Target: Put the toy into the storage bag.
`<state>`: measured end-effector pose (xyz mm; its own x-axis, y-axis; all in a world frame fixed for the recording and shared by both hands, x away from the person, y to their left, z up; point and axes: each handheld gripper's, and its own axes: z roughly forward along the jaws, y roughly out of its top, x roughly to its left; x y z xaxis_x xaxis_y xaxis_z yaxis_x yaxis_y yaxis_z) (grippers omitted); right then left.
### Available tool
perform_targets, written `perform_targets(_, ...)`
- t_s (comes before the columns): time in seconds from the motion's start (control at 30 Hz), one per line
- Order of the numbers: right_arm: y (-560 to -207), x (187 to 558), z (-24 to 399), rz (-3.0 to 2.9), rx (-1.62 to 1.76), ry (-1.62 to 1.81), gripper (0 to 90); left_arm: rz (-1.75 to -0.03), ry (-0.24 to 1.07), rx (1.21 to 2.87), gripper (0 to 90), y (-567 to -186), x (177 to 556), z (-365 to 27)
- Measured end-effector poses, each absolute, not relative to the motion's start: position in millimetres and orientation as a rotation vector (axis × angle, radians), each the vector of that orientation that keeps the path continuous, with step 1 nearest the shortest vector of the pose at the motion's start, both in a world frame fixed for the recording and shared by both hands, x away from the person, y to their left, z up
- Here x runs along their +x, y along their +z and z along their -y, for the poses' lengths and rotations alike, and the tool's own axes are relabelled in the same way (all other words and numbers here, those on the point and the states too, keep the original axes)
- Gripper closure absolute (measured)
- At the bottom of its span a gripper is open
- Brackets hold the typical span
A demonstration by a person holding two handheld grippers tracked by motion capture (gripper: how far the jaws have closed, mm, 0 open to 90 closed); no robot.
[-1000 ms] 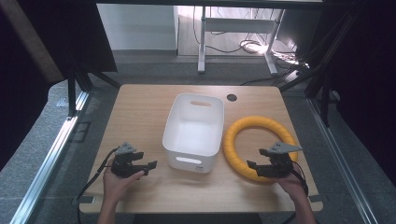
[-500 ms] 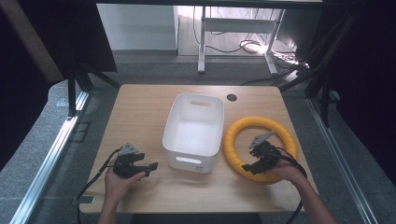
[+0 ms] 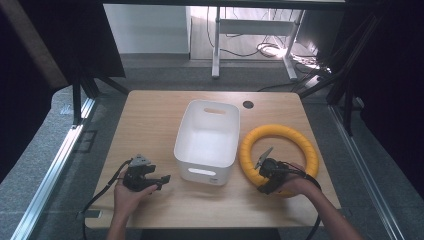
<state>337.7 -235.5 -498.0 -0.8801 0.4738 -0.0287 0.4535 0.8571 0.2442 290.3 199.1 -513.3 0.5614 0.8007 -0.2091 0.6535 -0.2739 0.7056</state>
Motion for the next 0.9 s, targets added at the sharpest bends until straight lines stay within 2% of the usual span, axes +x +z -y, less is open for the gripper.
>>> perform_targets(0.23,-501,343,234,-3.011,0.720,0.321,49.9,-1.166,0.232,2.010,24.4,-514,291,-198)
perform_targets(0.47,-498,349,235,-3.051,0.756,0.326,51.6,-1.164,0.237,2.012,24.4,-513,291,-198)
perform_targets(0.9,-461,355,274,-2.980,0.883,0.829,51.9,-1.167,0.235,2.008,24.4,-514,293,-198)
